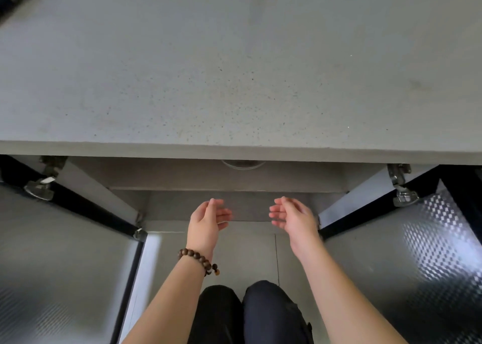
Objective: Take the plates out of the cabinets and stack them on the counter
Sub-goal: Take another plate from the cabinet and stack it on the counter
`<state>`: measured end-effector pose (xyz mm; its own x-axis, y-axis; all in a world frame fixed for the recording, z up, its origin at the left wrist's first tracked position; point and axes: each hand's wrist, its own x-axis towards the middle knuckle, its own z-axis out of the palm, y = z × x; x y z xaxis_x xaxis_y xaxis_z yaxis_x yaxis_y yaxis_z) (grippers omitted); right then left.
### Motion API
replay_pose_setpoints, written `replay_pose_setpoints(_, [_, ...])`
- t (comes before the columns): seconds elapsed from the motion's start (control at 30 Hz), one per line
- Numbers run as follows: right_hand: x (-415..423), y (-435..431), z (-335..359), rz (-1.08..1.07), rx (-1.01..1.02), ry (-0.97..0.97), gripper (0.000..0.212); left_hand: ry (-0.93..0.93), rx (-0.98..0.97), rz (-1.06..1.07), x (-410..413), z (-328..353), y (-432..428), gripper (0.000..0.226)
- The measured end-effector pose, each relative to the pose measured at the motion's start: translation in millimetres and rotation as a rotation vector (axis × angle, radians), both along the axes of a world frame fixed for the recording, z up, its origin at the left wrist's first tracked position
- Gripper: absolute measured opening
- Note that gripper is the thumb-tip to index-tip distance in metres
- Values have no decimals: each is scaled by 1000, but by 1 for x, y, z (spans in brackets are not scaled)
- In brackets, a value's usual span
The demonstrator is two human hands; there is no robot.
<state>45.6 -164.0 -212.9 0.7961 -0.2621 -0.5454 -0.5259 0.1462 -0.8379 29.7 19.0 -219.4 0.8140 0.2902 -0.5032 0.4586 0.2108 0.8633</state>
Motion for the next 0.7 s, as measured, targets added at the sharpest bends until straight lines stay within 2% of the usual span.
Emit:
replay_pose_setpoints(0.37, [72, 9, -97, 15, 27, -182, 20, -194, -34, 40, 67, -101, 1, 30])
replay_pose_setpoints(0.5, [93, 14, -115, 2, 57, -278, 22, -250, -71, 75, 85, -115, 5, 28])
replay_pose_setpoints(0.7, [121, 6, -131, -56, 34, -386, 24, -344, -22, 99, 119, -122, 8, 21])
